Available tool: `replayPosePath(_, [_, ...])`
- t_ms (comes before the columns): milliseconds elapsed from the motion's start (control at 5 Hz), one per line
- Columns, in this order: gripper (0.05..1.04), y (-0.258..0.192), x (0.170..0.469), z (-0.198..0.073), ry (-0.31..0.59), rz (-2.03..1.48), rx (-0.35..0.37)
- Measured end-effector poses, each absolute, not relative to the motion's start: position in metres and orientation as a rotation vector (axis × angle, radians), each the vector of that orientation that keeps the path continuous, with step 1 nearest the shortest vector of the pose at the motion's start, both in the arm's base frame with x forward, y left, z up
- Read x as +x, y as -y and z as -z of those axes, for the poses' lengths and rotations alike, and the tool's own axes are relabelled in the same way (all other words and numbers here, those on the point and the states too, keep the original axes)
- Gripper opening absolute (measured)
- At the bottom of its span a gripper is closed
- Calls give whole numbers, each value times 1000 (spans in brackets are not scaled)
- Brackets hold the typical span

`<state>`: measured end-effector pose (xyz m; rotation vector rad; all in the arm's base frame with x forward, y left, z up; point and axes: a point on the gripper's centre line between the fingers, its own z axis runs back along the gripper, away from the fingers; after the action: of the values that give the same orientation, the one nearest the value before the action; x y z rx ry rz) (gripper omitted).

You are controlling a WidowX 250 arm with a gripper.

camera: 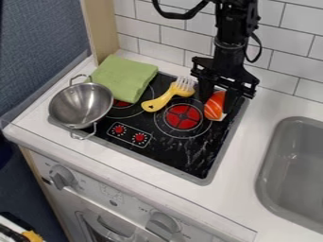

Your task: Put the sushi in the silver pot

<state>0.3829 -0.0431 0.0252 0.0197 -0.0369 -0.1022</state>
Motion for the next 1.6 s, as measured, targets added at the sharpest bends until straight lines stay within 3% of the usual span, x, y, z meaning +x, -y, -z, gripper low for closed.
replayPosePath(400, [589,41,382,-26,25,82,10])
replayPosePath(800, [588,-7,354,-110,156,41,21])
replayPosePath(1200, [588,-98,270,-120,128,-201,47])
replayPosePath(1400, [588,-140,252,-117,113,-340,76])
replayPosePath(1600, [588,-160,251,-90,45,-426,104])
